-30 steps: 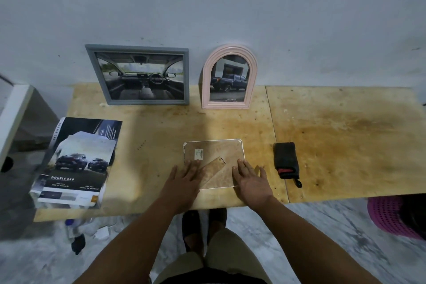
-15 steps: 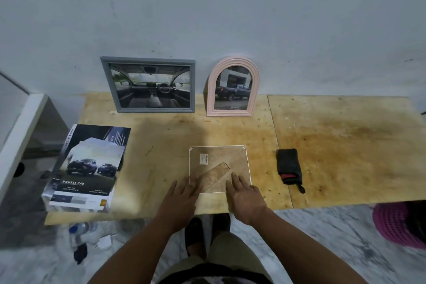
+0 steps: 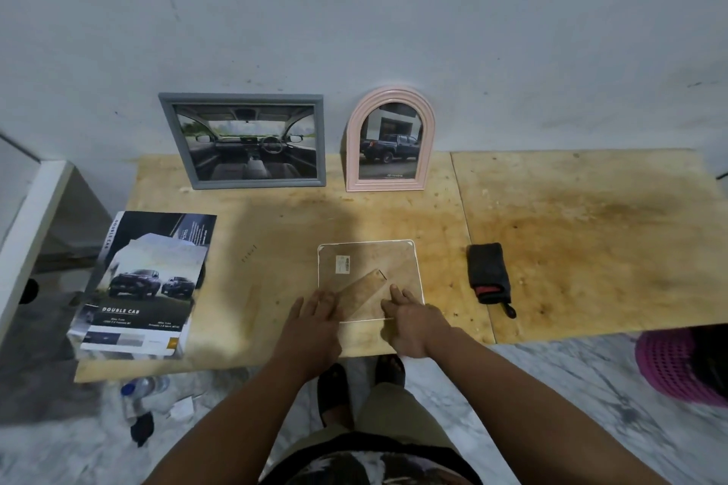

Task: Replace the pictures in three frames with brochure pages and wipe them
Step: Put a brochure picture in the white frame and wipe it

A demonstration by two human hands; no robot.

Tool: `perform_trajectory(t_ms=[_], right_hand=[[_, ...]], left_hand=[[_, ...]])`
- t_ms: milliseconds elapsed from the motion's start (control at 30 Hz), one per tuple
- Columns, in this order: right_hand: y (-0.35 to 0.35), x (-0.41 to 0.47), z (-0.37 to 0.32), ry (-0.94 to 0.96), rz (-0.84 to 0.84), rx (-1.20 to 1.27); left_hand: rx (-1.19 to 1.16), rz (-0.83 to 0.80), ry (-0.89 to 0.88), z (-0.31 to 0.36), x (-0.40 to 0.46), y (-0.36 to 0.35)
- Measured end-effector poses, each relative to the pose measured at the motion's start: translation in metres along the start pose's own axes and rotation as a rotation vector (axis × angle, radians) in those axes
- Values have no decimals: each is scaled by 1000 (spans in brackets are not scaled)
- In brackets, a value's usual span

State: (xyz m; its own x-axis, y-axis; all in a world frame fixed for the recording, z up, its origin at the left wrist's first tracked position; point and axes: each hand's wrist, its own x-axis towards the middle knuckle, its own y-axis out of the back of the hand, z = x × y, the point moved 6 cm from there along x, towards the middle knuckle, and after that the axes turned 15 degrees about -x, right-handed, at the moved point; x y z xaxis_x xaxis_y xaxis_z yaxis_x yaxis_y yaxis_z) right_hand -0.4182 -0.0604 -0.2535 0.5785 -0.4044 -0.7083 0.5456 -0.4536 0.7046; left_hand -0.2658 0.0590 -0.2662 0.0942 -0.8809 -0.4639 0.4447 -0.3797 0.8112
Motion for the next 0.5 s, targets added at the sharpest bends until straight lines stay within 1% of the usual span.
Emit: perform_trajectory(t_ms=[67,133,200,233,267,367,433,500], right_hand=[[13,1,12,-18,61,248],[27,-3,34,-155,209,492],[32,-9,56,-311,322,634],[28,-10,63,-365,321,687],[22,-10,68,-401,286,741],[2,-7,71,-451,172,931],[-6,-5,73,-463,164,1066],[-9,-2,77,-482,157,1144]], left_hand=[[-1,65,-26,4,5,12],[-25,106,-22,6,10,19],[-46,123,-9,8,14,23],[-54,129,-6,9,15,22],[-68,125,-11,10,17,20],[-68,81,-46,12,19,8],[-53,84,-57,14,20,1],[-92,91,-46,12,21,-5]])
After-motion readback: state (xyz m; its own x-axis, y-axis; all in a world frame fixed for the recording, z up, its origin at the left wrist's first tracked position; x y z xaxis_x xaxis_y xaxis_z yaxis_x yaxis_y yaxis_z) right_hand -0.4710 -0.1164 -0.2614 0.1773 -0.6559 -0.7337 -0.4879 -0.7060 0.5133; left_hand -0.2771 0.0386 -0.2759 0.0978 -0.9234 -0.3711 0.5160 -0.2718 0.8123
